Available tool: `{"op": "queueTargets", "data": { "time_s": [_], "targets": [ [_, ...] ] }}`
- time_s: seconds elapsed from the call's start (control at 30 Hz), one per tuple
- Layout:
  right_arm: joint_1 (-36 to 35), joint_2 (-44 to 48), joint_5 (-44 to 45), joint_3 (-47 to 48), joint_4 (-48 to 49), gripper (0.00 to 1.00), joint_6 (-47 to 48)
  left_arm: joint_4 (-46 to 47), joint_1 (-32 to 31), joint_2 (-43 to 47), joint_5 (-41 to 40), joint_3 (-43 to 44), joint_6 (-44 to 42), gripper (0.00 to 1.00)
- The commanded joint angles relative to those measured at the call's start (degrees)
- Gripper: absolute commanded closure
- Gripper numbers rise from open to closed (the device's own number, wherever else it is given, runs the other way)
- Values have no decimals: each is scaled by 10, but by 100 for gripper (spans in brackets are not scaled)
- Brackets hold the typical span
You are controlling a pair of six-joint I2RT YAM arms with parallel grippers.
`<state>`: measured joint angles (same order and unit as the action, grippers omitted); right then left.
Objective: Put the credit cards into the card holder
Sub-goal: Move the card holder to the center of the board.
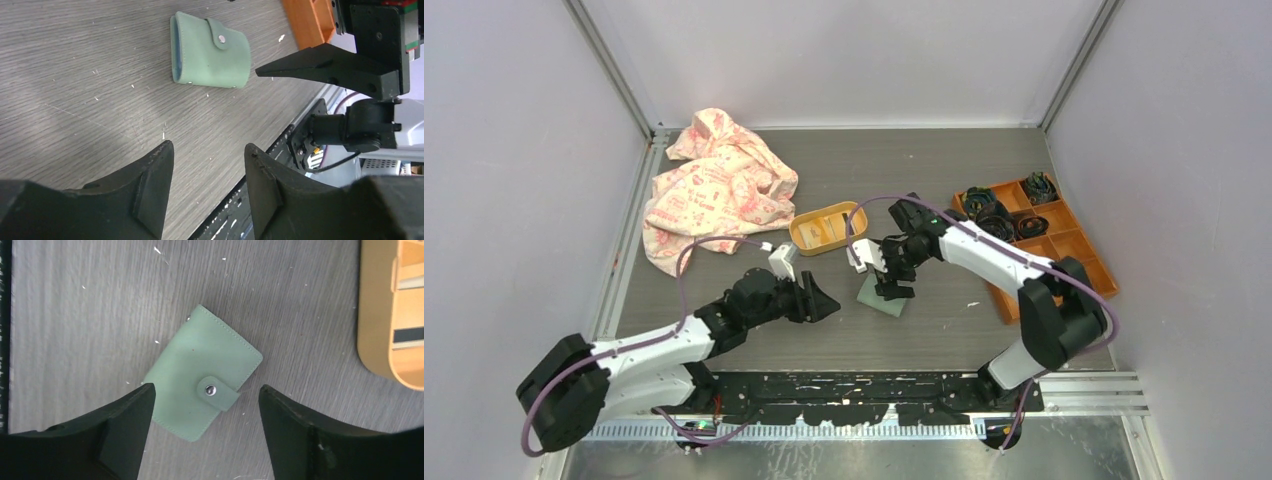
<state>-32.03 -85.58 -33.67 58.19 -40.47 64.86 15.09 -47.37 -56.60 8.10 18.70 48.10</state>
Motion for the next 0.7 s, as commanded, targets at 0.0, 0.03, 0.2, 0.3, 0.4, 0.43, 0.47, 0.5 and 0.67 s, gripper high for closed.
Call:
{"op": "queueTargets", "data": {
  "time_s": [0.0, 0.03, 0.2, 0.3, 0.4, 0.43, 0.47, 0.5, 0.67],
  "targets": [
    [4, -68, 10, 56, -29, 25, 101, 123, -14, -53, -38, 20, 13, 46],
    [4, -81, 10, 67, -43, 28, 104, 136, -15, -68, -39, 20, 14, 46],
    [5, -103, 29, 57, -38, 33, 117, 180, -17, -131, -42, 27, 9, 48],
    [6, -122, 37, 67, -47, 38, 117, 196, -17, -165, -43, 36, 0, 48],
    [8, -150, 47, 88, -72, 46, 116, 209, -17, -197, -37, 51, -7, 48],
    [9, -158, 48, 91, -77, 48, 116, 213, -17, -206, -35, 58, -8, 49],
    [10, -163, 48, 91, -80, 48, 116, 217, -17, -216, -34, 63, -10, 50],
    [10, -167, 48, 89, -80, 49, 117, 220, -17, -227, -33, 67, -11, 51],
    [9, -170, 44, 80, -77, 52, 125, 233, -17, -280, -32, 89, -12, 54]
  ]
}}
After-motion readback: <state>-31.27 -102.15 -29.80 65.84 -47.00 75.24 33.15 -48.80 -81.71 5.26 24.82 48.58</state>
